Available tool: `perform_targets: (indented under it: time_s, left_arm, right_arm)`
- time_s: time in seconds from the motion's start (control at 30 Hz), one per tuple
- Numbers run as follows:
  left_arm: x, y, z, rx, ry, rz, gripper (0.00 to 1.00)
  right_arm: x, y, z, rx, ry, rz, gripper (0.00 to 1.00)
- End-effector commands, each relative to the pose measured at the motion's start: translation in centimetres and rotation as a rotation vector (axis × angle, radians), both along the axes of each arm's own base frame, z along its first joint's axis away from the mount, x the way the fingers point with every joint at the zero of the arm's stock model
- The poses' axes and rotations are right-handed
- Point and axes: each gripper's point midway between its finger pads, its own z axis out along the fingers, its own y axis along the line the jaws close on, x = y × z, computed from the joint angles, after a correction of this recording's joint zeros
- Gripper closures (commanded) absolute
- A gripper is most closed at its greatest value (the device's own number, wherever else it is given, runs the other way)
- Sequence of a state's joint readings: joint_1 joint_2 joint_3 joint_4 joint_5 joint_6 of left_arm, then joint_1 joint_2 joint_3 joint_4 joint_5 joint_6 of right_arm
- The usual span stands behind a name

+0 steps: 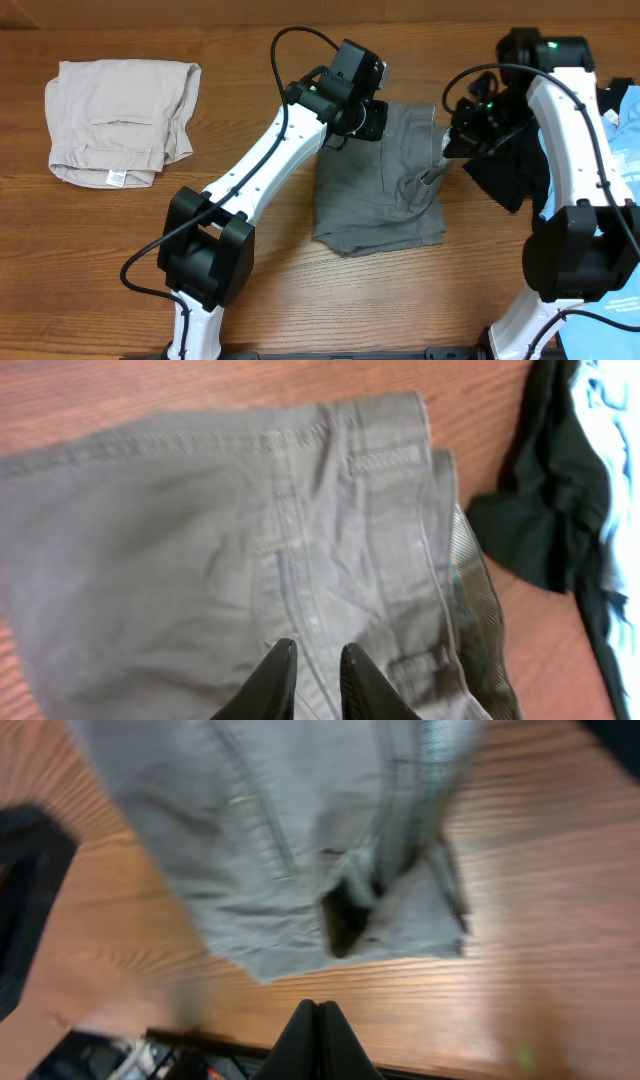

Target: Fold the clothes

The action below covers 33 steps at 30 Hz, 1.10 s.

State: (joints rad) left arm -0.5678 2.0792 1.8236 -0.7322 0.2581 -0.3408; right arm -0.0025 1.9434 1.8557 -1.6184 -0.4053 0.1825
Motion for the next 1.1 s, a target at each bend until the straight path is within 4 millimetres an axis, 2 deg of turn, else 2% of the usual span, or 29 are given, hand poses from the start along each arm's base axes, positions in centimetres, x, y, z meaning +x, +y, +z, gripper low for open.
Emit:
perform_targets:
  time_s: [0.0, 0.13, 0.17, 0.23, 0.27, 0.3, 0.33, 0.37, 0.43, 0.63, 0.77, 0.87, 0.93, 1.0, 1.07]
  left_arm:
    - [1.4, 0.8, 0.5, 0.046, -0.08, 0.038, 0.82]
    - [1.9, 0.6, -2.1, 0.065, -0.052, 0.038, 0.82]
    - [2.0, 0.6, -3.0, 0.074, -0.039, 0.037, 0.83]
    - [2.2, 1.0, -5.0, 0.091, -0.001, 0.047, 0.82]
    - [2.2, 1.1, -5.3, 0.092, 0.006, 0.048, 0.82]
    - [2.3, 1.4, -5.9, 0.099, 0.017, 0.053, 0.82]
    - [2.4, 1.7, -6.1, 0.102, 0.021, 0.058, 0.81]
    - [2.6, 2.1, -6.1, 0.103, 0.024, 0.066, 0.8]
    - [2.9, 2.6, -6.1, 0.104, 0.026, 0.076, 0.79]
    - [3.1, 3.4, -6.3, 0.112, 0.037, 0.091, 0.79]
    - [3.1, 3.4, -6.3, 0.112, 0.039, 0.09, 0.79]
    - [3.0, 3.4, -6.3, 0.115, 0.039, 0.086, 0.82]
    - [3.2, 3.4, -5.9, 0.114, 0.024, 0.076, 0.83]
    - [3.5, 3.2, -5.0, 0.108, 0.0, 0.062, 0.83]
    - [3.7, 2.9, -3.8, 0.093, -0.016, 0.057, 0.83]
  right_arm:
    - [0.0, 3.1, 0.6, 0.093, -0.034, 0.074, 0.96]
    - [0.2, 5.5, -0.5, 0.094, -0.06, 0.13, 0.96]
    - [0.2, 6.0, -1.3, 0.086, -0.061, 0.137, 0.96]
    - [0.1, 5.7, -3.8, 0.022, -0.04, 0.111, 0.96]
    - [0.1, 5.5, -4.6, 0.003, -0.033, 0.099, 0.96]
    - [-0.1, 4.5, -6.9, -0.058, -0.008, 0.046, 0.96]
    - [-0.4, 3.7, -8.3, -0.111, 0.011, 0.008, 0.96]
    - [-0.7, 2.3, -10.0, -0.185, 0.03, -0.038, 0.96]
    - [-1.8, 0.4, -12.2, -0.265, 0.075, -0.108, 0.96]
    - [-6.0, -1.8, -16.9, -0.293, 0.196, -0.2, 0.96]
    - [-7.2, -1.9, -19.5, -0.292, 0.196, -0.249, 0.96]
    - [-7.9, -2.0, -19.4, -0.297, 0.223, -0.247, 0.96]
    - [-7.6, -2.3, -18.5, -0.295, 0.224, -0.245, 0.96]
    - [-6.1, -2.3, -16.6, -0.264, 0.191, -0.215, 0.96]
    - [-3.4, -1.4, -13.5, -0.166, 0.106, -0.162, 0.96]
